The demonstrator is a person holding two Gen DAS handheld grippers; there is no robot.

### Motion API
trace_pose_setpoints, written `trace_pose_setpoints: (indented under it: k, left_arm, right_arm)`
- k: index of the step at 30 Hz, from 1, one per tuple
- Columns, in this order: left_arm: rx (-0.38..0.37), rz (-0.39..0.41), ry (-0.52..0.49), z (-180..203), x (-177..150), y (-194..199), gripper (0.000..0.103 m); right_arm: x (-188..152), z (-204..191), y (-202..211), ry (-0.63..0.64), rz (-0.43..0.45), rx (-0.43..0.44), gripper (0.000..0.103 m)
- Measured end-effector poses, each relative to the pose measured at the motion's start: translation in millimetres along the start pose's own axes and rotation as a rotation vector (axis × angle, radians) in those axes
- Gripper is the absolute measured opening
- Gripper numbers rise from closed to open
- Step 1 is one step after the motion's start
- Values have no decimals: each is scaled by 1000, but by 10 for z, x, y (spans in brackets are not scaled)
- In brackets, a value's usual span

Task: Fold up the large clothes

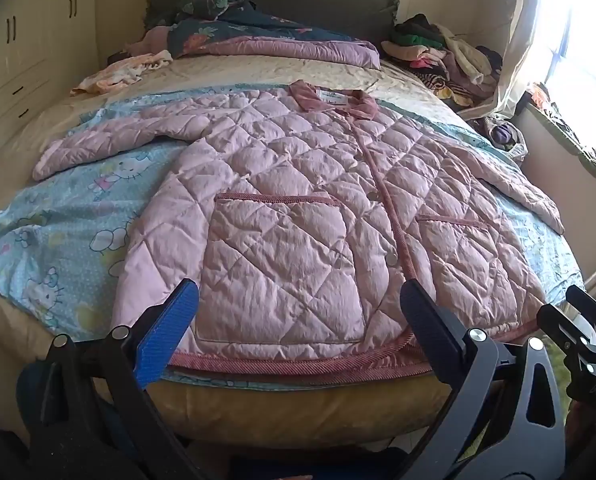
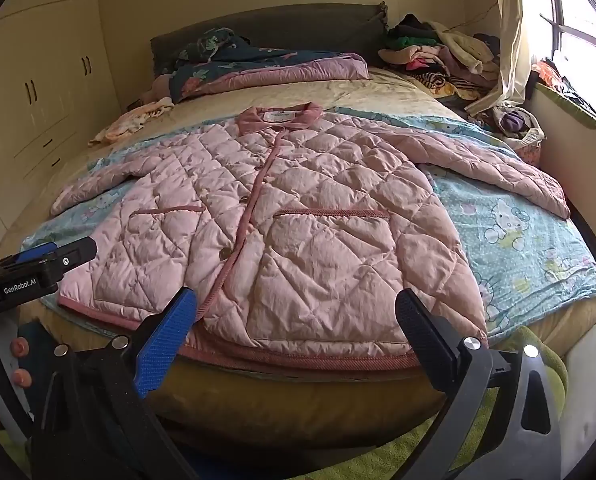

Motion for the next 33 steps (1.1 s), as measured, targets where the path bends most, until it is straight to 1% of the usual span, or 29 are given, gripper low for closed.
trace_pose_setpoints:
  k: [33]
  left_arm:
    - [-9, 10, -3, 34, -30, 14, 95]
  right_arm:
    - [5, -51, 25, 11, 12, -1, 99]
Point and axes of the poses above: each gripper's, at about its wrist camera, not at the fingertips, and y roughly against the way its jaws point, z to its right, x to its top, the point moved 5 cm from there along -y, roughly the way its jaws point, and after that the axes turned 11 degrees about -y, right-handed, at the moved point
